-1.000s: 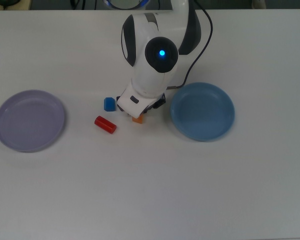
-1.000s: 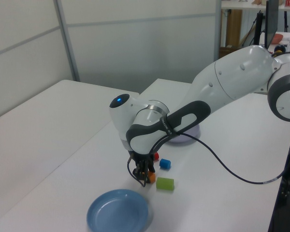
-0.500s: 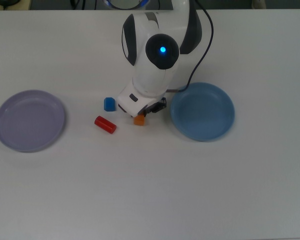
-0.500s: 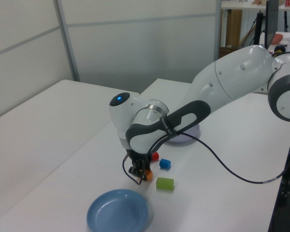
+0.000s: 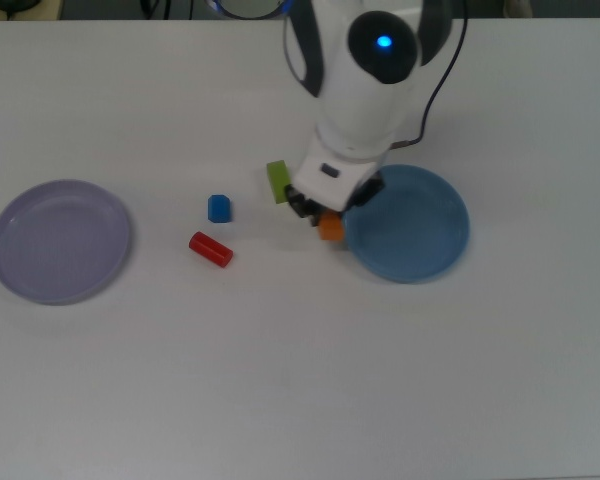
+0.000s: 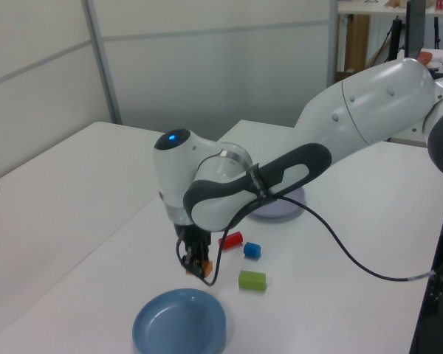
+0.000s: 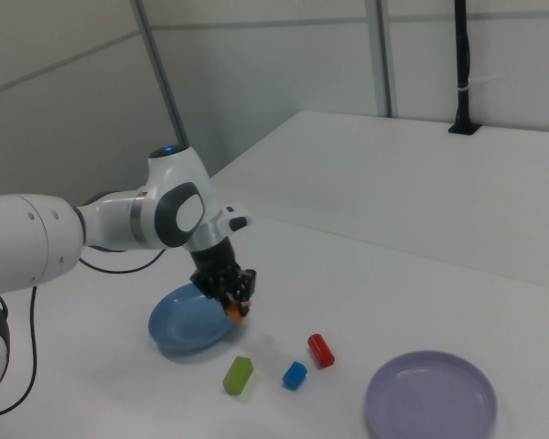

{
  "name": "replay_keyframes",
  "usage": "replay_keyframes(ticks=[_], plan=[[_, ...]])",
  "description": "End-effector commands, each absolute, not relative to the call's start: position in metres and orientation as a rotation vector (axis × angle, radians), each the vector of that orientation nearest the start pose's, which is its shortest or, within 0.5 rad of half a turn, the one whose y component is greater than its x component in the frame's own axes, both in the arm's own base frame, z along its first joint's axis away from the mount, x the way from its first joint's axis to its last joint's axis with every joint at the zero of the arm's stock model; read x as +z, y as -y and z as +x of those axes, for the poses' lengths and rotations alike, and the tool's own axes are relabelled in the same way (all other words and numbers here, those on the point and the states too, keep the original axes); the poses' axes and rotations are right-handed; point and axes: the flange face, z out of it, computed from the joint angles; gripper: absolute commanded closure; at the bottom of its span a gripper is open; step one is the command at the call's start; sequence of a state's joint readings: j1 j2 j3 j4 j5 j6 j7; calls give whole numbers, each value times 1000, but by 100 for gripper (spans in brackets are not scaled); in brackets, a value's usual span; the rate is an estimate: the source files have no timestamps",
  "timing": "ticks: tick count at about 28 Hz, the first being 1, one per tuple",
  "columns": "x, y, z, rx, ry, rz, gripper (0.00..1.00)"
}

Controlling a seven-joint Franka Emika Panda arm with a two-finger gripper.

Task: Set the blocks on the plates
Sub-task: 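Carry the orange block over the light blue plate and release it, then move the gripper to the green block and grasp it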

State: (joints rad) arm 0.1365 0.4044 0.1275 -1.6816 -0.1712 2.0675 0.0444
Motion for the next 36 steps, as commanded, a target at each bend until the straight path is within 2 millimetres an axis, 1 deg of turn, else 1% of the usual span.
replay_keyframes(ticks=[1, 2, 4, 7, 8, 9, 11, 12, 15, 17, 19, 20, 24, 26, 27, 32, 33, 36], plan=[[357, -184, 639, 13, 584, -3146, 100], [353, -190, 640, 19, 575, -3128, 100], [363, -198, 647, -46, 554, -3098, 100], [367, -208, 652, -115, 538, -3061, 97], [369, -209, 654, -155, 531, -3050, 95], [369, -210, 655, -172, 530, -3048, 91], [369, -210, 656, -186, 531, -3046, 71], [362, -212, 656, -173, 548, -3053, 57], [358, -222, 652, -157, 575, -3054, 30], [354, -221, 650, -136, 572, -3059, 11], [350, -218, 649, -120, 568, -3064, 3], [349, -219, 647, -108, 571, -3065, 0], [351, -209, 642, -3, 580, -3090, 0], [360, -200, 639, 38, 572, -3106, 0], [368, -185, 637, 86, 562, -3121, 0], [392, -142, 629, 240, 608, -3117, 0], [400, -121, 624, 310, 632, -3098, 0], [409, -96, 617, 394, 689, -3062, 0]])
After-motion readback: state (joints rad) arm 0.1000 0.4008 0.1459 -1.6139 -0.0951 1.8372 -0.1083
